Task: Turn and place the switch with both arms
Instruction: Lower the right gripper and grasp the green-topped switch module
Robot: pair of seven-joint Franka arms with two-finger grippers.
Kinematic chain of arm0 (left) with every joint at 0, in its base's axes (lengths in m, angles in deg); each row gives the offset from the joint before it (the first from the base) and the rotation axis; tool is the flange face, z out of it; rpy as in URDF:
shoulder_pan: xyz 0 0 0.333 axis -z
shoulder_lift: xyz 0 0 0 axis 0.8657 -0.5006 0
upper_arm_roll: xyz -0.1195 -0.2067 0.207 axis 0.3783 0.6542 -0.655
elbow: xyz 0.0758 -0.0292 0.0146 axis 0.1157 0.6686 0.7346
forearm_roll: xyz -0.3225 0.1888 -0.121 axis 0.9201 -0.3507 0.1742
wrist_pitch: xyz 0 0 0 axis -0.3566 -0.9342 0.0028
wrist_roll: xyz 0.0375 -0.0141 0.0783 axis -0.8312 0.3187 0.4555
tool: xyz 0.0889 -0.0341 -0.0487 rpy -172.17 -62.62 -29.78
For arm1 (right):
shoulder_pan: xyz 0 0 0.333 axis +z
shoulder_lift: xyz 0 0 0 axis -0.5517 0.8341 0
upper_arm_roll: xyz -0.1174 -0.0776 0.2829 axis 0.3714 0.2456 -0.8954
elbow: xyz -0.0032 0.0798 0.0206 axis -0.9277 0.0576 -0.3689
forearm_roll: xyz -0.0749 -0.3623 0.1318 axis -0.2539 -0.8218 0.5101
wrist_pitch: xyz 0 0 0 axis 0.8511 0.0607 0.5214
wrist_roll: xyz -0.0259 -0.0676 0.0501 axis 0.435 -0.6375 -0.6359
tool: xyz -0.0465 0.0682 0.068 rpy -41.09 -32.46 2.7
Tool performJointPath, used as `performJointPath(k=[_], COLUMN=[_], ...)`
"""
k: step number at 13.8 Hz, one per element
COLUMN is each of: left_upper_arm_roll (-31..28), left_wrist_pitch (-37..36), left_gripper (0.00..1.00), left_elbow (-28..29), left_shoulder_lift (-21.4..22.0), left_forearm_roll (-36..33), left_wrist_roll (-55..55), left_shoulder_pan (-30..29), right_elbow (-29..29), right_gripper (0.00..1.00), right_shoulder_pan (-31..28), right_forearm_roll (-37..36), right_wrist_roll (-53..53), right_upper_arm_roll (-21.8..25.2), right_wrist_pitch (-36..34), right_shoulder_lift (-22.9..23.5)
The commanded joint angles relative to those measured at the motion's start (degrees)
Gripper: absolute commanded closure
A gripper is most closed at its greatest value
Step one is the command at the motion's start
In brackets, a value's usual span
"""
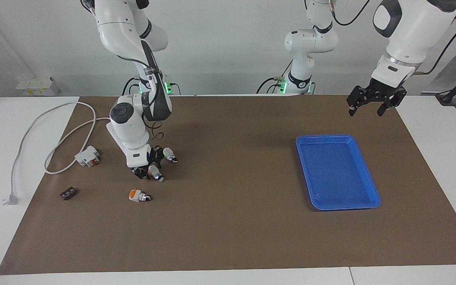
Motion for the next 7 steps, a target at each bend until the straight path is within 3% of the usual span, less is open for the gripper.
performJointPath(k=[1,6,7], left_upper_arm_roll=[0.3,0.3,0.3], left_wrist_pitch=[1.8,2.3,2.4], left_gripper=[0.00,0.00,0.00], left_elbow=[2.6,2.7,2.6], left_shoulder_lift=[1.8,1.8,1.8], left_forearm_roll=[-0.7,-0.7,-0.7], left_wrist_roll=[-0.9,-0.8,-0.8], left_shoulder_pan=[-1.0,-1.0,-1.0], right_elbow=[0.8,0.8,0.8], right_gripper=[0.36,0.36,0.47], right_shoulder_pan=[-0.8,-1.3,-1.3], right_forearm_roll=[1.5,1.5,1.4], right_wrist_roll=[2.0,1.9,2.2], right_upper_arm_roll=[-0.2,-0.2,-0.2], right_wrist_pitch=[-1.7,-2.8,-2.8], right_shoulder_lift=[-0.6,-0.7,-0.6])
